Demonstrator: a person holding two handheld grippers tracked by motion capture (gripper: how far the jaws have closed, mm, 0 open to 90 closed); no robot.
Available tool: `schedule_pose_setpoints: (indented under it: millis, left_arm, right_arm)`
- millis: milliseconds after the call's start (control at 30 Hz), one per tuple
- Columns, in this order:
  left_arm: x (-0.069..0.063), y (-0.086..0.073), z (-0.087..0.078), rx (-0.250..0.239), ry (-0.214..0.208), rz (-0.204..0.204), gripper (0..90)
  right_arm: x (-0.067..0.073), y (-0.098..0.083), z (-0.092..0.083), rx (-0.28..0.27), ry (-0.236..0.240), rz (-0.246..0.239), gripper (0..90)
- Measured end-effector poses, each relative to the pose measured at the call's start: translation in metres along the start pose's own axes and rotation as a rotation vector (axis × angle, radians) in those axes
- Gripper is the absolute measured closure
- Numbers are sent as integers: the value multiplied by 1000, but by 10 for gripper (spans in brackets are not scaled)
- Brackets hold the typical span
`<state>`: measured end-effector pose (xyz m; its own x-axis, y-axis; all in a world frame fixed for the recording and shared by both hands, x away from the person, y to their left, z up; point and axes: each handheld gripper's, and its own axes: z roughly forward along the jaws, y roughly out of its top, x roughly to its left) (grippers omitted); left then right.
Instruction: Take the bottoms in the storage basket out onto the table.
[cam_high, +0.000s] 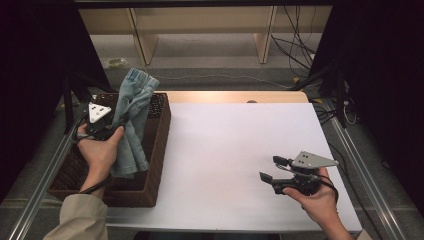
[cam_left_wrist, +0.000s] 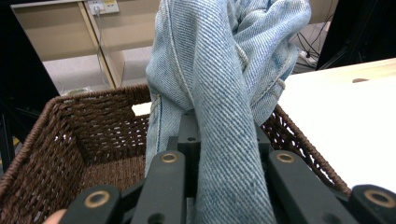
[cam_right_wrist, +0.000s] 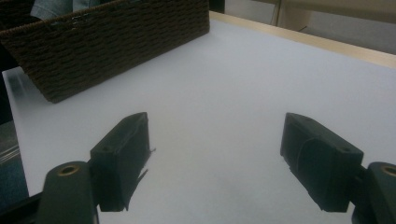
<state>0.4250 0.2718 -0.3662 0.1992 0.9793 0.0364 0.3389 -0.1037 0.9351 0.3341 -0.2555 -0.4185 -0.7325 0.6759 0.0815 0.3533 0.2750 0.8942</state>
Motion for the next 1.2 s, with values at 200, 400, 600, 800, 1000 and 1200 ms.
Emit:
schedule_pose_setpoints:
  millis: [200,400,600,800,1000,1200]
  left_arm:
    - [1,4,-4,-22,0,-4,753]
    - [1,8,-7,-38,-2,-4,753]
    - [2,12,-11,-52,-1,-2,752]
    - [1,15,-15,-74,0,-4,752]
    - [1,17,-17,-91,2,-3,752]
    - [1,20,-19,-103,1,-2,752]
  right_arm:
    - [0,0,0,-2,2,0,250]
    - [0,0,0,0,0,-1,250]
    - [0,0,0,-1,2,1,250]
    - [0,0,0,1,0,0,250]
    - [0,0,0,-1,-1,1,250]
    - [0,0,0,-1,1,-1,250]
